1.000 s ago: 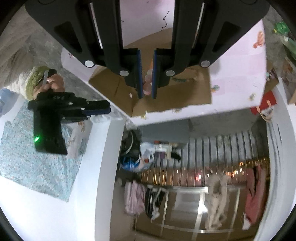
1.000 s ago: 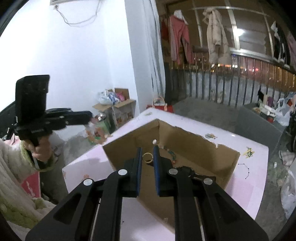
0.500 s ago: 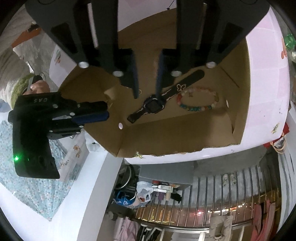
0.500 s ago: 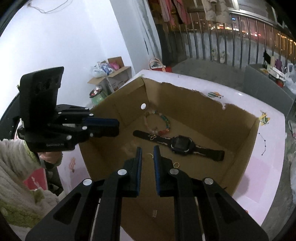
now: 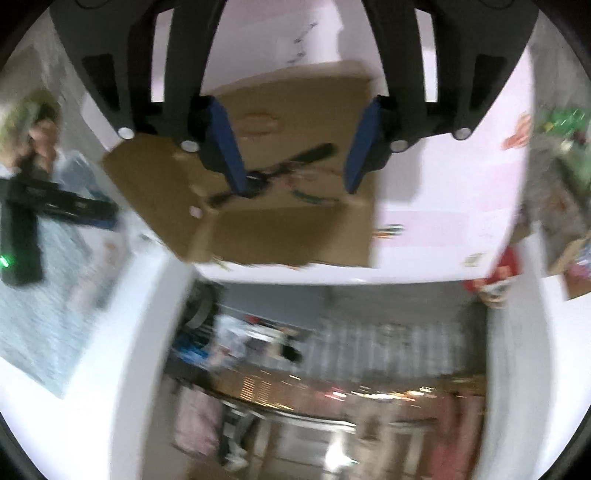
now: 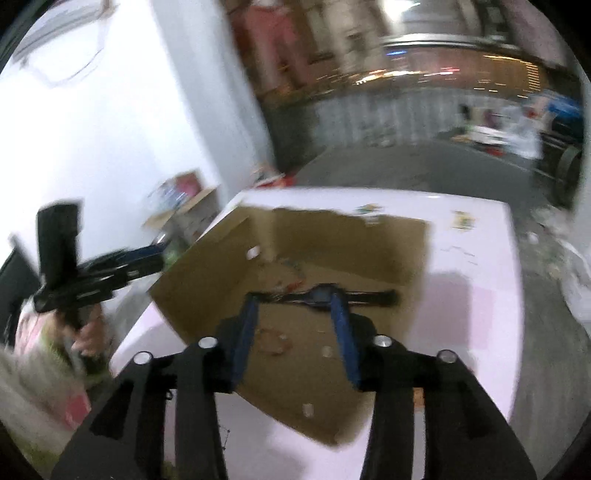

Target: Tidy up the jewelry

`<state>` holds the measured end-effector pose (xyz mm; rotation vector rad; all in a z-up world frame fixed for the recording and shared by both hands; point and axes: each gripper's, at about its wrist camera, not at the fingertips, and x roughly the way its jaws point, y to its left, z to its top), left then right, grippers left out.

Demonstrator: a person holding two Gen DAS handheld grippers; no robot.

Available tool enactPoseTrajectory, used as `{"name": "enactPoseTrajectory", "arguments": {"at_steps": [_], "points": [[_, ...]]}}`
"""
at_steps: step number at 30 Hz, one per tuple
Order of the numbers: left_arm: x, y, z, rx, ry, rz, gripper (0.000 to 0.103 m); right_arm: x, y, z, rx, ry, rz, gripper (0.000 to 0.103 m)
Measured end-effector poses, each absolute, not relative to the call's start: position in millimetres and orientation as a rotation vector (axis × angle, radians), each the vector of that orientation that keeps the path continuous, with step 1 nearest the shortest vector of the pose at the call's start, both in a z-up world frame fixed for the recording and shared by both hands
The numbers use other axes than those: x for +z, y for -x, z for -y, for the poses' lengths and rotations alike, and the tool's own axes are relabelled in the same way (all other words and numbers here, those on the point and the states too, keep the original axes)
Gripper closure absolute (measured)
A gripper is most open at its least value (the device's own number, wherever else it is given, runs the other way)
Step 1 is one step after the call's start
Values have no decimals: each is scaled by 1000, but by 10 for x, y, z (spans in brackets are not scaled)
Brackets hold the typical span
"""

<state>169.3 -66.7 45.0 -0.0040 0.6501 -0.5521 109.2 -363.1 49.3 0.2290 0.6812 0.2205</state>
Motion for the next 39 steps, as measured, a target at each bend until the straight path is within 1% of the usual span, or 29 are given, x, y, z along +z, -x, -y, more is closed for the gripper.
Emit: {"name": "enactPoseTrajectory", "arguments": {"at_steps": [2, 3, 5, 9, 12, 15, 20, 27, 35, 37, 39], "points": [[468, -1627, 462, -468, 45, -636, 30, 446, -987, 3728, 161, -283, -679, 54], [448, -1618, 383, -446, 68, -642, 28, 389, -934, 3774, 150, -327, -689, 50], [356, -1669, 312, -430, 114, -697, 26, 279, -905, 3822, 126, -384, -709, 48], [45, -1878, 309, -418, 233, -871, 25, -2, -966, 3925, 122, -551, -776, 47], [-92, -1927, 327, -424, 306, -922, 25, -218, -1034, 3918, 129, -602, -831, 47], [-160, -1902, 387, -466, 356, -942, 25, -303, -1059, 3859, 176, -618, -852, 47], [-130, -1741, 542, -417, 306, -905, 25, -307, -1109, 3856, 221, -608, -870, 44], [-113, -1445, 669, -440, 269, -919, 25, -234, -1152, 4029, 197, -575, -904, 43], [-72, -1336, 687, -455, 236, -916, 23, -200, -1050, 4056, 148, -584, -872, 43], [-1, -1258, 659, -432, 205, -870, 23, -125, -974, 4030, 125, -563, -846, 43], [132, -1140, 647, -385, 139, -794, 21, 23, -858, 3924, 64, -483, -812, 43]]}}
